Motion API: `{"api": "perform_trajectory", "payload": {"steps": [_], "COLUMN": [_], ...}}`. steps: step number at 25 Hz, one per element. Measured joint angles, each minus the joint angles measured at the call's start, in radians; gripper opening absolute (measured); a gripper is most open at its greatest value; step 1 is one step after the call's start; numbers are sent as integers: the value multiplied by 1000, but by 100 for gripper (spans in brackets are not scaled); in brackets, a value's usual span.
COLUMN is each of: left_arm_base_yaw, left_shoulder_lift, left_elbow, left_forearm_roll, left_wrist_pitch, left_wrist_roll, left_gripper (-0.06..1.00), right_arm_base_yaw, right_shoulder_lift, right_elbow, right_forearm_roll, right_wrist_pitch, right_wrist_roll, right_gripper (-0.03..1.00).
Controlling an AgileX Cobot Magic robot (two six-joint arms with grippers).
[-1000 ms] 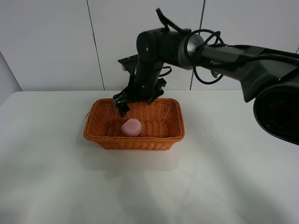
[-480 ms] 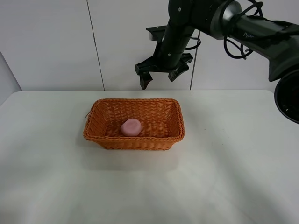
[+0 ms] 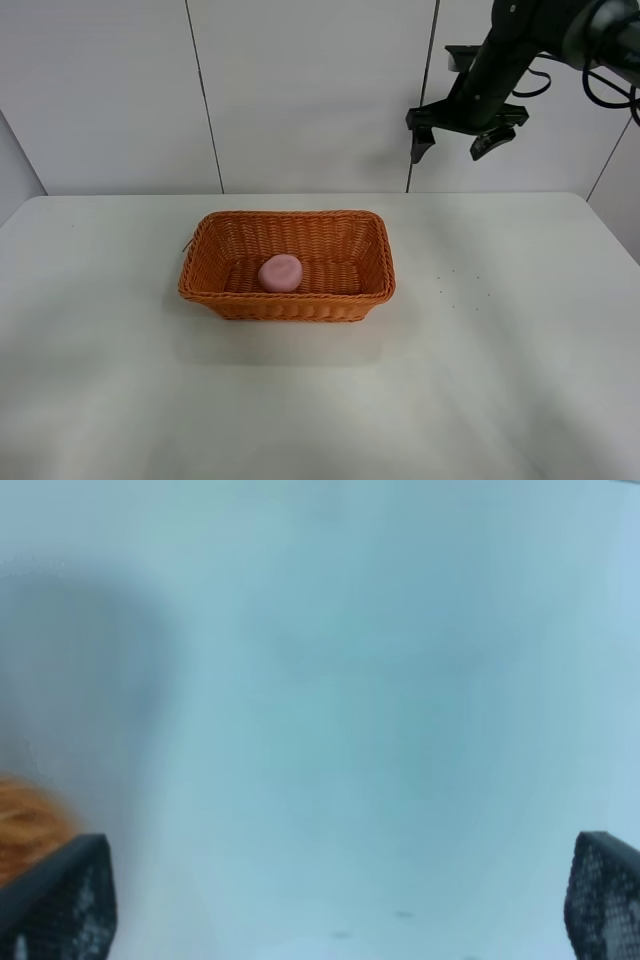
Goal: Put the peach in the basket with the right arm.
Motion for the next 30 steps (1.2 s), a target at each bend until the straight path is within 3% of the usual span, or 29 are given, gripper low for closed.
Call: {"api": "perform_trajectory", "payload": {"steps": [7,15,19,30], "left_arm_base_yaw": [0,0,0,0], "left_shoulder_lift": [0,0,0,0], "left_elbow": [0,0,0,0], "left_forearm_roll": [0,0,0,0], "left_wrist_pitch": [0,0,0,0], "left_wrist_roll": [0,0,0,0], "left_gripper": [99,99,99,99], "right_arm_base_yaw": [-96,-97,-97,-97], "right_shoulder_lift": [0,-26,-137,-683], "right_elbow": [0,35,177,768], "right_forearm_roll": [-2,-2,-11,-30], "right_wrist_pitch": [0,-1,-2,-2], "right_wrist_roll": [0,0,0,0], "right_gripper": [70,70,70,70]}}
